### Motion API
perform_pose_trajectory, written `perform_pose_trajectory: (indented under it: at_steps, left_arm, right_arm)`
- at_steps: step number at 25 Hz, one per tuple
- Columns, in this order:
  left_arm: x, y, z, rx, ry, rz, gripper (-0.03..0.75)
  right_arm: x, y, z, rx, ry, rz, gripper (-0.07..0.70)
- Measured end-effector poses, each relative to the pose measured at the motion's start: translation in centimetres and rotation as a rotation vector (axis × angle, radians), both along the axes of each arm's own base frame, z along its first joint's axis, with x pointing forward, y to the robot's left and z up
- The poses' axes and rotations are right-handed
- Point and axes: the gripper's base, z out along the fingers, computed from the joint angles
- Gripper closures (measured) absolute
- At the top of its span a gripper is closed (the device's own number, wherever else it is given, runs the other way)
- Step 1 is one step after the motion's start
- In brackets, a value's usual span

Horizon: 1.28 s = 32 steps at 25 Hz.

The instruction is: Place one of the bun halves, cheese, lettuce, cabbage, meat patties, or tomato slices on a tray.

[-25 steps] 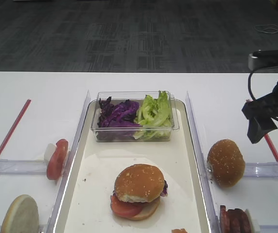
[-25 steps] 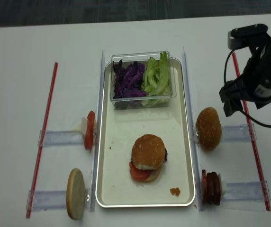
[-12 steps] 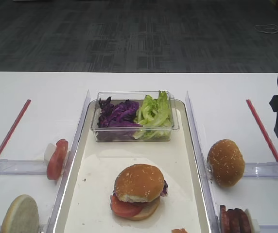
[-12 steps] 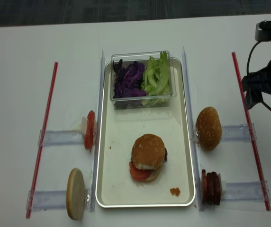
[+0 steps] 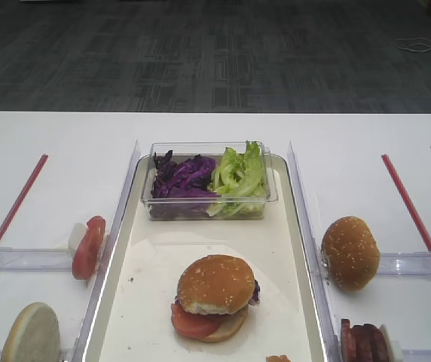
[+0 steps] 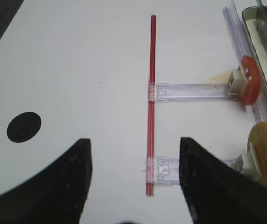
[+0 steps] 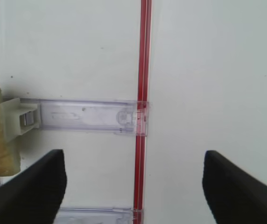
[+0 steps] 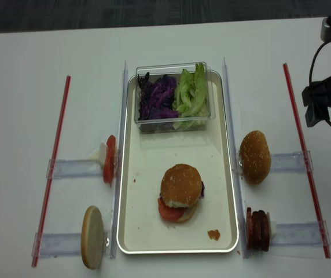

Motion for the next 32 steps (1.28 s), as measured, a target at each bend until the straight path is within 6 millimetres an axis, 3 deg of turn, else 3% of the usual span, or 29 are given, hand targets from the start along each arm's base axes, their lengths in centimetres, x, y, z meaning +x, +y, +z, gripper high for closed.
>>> perform_pose_trajectory:
  at_steps: [10,32]
  left_arm:
    - [0.0,0.0,0.0,0.0,0.0,0.0,0.323]
    - [0.0,0.0,0.0,0.0,0.0,0.0,0.323]
  right_arm:
    - [-3.4,0.4,0.3,0.015,0.0,-0.002,0.029]
    - [-7.4,0.7,3.7,0.015,-0.065,0.011,0.029]
